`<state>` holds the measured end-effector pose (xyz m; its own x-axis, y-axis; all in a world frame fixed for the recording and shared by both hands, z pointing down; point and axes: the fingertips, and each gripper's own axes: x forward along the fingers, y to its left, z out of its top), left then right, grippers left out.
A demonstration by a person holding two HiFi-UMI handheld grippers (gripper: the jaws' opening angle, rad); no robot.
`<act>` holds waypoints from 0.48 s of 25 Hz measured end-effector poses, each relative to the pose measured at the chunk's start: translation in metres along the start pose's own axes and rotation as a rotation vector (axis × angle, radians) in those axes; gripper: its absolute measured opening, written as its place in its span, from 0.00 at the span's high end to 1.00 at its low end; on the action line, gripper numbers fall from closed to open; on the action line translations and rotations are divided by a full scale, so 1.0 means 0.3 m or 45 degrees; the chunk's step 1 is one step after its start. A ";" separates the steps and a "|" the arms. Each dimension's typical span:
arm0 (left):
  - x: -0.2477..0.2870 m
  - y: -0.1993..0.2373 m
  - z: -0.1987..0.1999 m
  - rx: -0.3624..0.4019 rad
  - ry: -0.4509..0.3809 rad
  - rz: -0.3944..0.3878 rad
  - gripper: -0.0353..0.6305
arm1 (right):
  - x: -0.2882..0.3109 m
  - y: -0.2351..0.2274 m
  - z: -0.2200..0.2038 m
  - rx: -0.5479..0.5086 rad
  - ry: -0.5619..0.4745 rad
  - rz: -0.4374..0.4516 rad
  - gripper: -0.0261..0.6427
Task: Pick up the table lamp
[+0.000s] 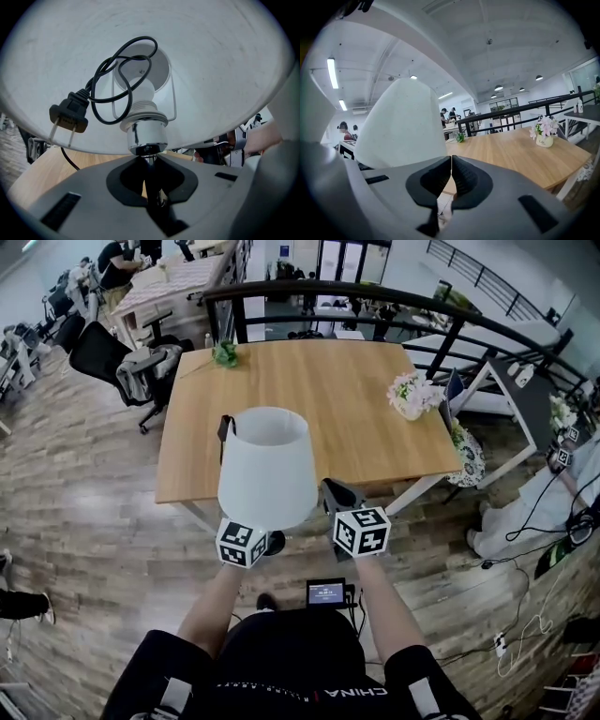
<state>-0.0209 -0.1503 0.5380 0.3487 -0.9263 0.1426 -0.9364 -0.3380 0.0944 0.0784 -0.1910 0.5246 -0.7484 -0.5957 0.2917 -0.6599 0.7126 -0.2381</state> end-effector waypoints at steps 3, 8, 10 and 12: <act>0.017 -0.017 0.013 0.011 -0.004 0.004 0.87 | -0.002 -0.013 0.005 -0.008 -0.004 0.016 0.92; 0.031 -0.034 0.021 0.015 -0.002 0.004 0.87 | -0.023 -0.036 0.017 -0.014 -0.011 0.019 0.92; 0.035 -0.043 0.027 0.014 -0.006 -0.002 0.87 | -0.033 -0.047 0.022 -0.015 -0.012 0.015 0.92; 0.039 -0.049 0.035 0.012 -0.016 -0.009 0.87 | -0.038 -0.050 0.029 -0.019 -0.015 0.012 0.92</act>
<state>-0.0034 -0.1580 0.5279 0.3552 -0.9257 0.1298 -0.9341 -0.3464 0.0861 0.0963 -0.1983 0.5167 -0.7553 -0.5931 0.2789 -0.6519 0.7236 -0.2267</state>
